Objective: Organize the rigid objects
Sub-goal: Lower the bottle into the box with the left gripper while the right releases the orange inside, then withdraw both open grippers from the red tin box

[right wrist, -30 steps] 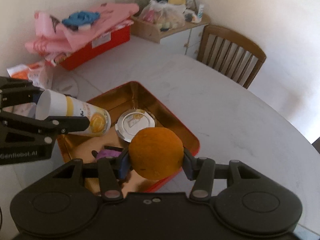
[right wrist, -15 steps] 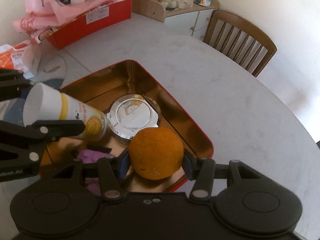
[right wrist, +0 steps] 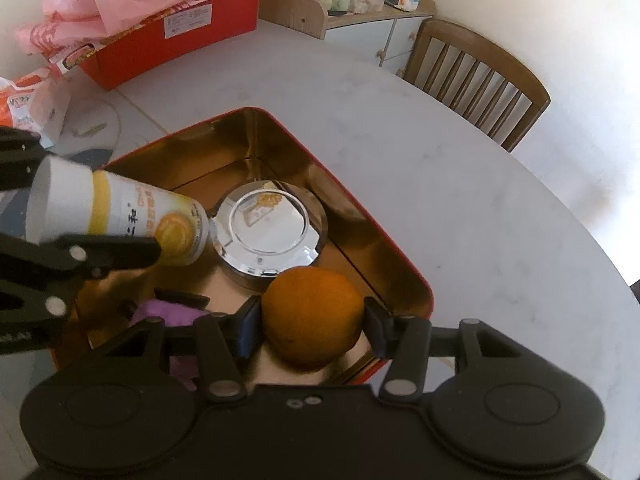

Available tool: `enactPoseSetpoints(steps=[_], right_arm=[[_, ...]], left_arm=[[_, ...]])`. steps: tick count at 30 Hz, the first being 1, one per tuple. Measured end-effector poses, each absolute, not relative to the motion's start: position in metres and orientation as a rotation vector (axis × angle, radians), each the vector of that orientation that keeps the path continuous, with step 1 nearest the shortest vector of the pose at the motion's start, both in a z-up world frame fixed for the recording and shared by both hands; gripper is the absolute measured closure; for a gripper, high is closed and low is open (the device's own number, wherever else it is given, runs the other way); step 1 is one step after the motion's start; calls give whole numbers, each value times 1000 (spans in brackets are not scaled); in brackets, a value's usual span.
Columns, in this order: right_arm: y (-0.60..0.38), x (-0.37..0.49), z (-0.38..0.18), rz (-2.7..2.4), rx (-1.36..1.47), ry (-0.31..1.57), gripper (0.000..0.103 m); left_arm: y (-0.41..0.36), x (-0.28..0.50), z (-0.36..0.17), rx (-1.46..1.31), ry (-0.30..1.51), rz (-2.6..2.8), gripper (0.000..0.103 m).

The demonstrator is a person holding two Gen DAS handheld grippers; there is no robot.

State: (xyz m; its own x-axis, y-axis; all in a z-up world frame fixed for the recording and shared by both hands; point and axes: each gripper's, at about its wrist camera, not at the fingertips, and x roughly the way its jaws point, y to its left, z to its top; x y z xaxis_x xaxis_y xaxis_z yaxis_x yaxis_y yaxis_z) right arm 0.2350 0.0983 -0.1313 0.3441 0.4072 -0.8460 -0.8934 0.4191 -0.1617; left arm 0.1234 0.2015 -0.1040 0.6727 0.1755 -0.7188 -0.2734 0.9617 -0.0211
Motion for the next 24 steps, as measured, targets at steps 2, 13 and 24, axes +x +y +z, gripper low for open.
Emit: enactPoseSetpoints(steps=[2, 13, 24], right_arm=[[97, 233, -130, 940, -702, 817, 50], [73, 212, -105, 985, -625, 786, 39], [25, 194, -69, 990, -469, 768, 31]], left_arm=[[202, 126, -106, -128, 812, 252, 59], [206, 140, -123, -85, 920, 256, 58], [193, 128, -110, -70, 904, 254, 56]])
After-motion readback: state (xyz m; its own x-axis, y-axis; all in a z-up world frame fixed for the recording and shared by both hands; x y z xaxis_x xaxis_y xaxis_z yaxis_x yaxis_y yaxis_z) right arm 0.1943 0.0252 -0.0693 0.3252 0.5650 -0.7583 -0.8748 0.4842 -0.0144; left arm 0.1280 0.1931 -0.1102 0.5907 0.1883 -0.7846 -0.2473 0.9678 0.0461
